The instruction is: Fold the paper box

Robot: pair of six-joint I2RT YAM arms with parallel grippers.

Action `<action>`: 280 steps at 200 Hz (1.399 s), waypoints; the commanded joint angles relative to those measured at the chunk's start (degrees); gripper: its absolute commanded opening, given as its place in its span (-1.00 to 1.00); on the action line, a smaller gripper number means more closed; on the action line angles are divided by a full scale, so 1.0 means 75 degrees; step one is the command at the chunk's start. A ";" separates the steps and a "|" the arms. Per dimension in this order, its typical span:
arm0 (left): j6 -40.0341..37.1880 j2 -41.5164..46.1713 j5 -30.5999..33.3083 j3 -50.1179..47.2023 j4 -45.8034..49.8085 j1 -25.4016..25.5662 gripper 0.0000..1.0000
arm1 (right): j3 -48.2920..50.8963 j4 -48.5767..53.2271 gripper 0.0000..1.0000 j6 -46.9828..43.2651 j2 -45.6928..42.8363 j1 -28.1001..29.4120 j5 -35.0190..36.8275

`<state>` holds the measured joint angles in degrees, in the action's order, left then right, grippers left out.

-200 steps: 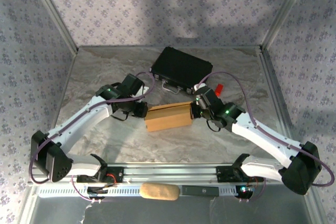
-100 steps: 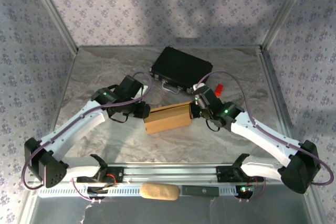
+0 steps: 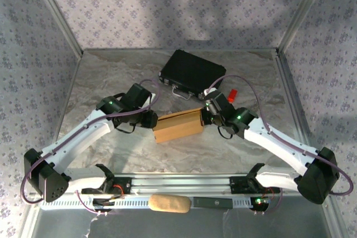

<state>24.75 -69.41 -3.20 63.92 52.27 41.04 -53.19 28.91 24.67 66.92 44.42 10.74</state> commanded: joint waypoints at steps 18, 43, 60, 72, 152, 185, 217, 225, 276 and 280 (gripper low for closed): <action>0.0177 0.0253 0.0105 -0.0128 0.0191 0.0080 -0.48 | -0.0080 0.0503 -1.00 0.0110 0.0178 0.0055 -0.0102; 0.0215 0.0205 0.0029 -0.0198 0.0120 0.0094 -0.57 | -0.0097 0.0482 -1.00 0.0121 0.0183 0.0065 -0.0117; 0.0249 0.0196 0.0039 -0.0181 0.0092 0.0102 -0.67 | -0.0122 0.0505 -1.00 0.0124 0.0183 0.0080 -0.0107; 0.0288 0.0219 0.0039 -0.0145 0.0062 0.0107 -0.72 | -0.0143 0.0517 -1.00 0.0110 0.0172 0.0096 -0.0099; 0.0882 0.0139 -0.0145 -0.0085 -0.0087 0.0161 -0.76 | -0.0241 0.0611 -1.00 0.0156 0.0219 0.0143 -0.0027; 0.1209 0.0121 -0.0254 -0.0108 -0.0309 0.0270 -0.69 | -0.0265 0.0652 -1.00 0.0255 0.0241 0.0188 0.0032; 0.1325 0.0216 0.0081 -0.0082 -0.0227 0.0492 -0.54 | -0.0314 0.0703 -1.00 0.0355 0.0283 0.0205 0.0109; 0.1348 0.0252 0.0156 -0.0096 -0.0179 0.0506 -0.54 | -0.0315 0.0704 -1.00 0.0379 0.0289 0.0206 0.0125; 0.1599 0.0419 0.0230 -0.0328 -0.0339 0.0593 -0.59 | -0.0387 0.0704 -1.00 0.0572 0.0451 0.0208 0.0158; 0.1619 0.0418 0.0234 -0.0332 -0.0365 0.0599 -0.60 | -0.0386 0.0702 -1.00 0.0588 0.0458 0.0217 0.0167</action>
<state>35.29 -67.40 -1.65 61.67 52.05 44.82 -55.24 30.65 27.07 68.84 45.30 12.51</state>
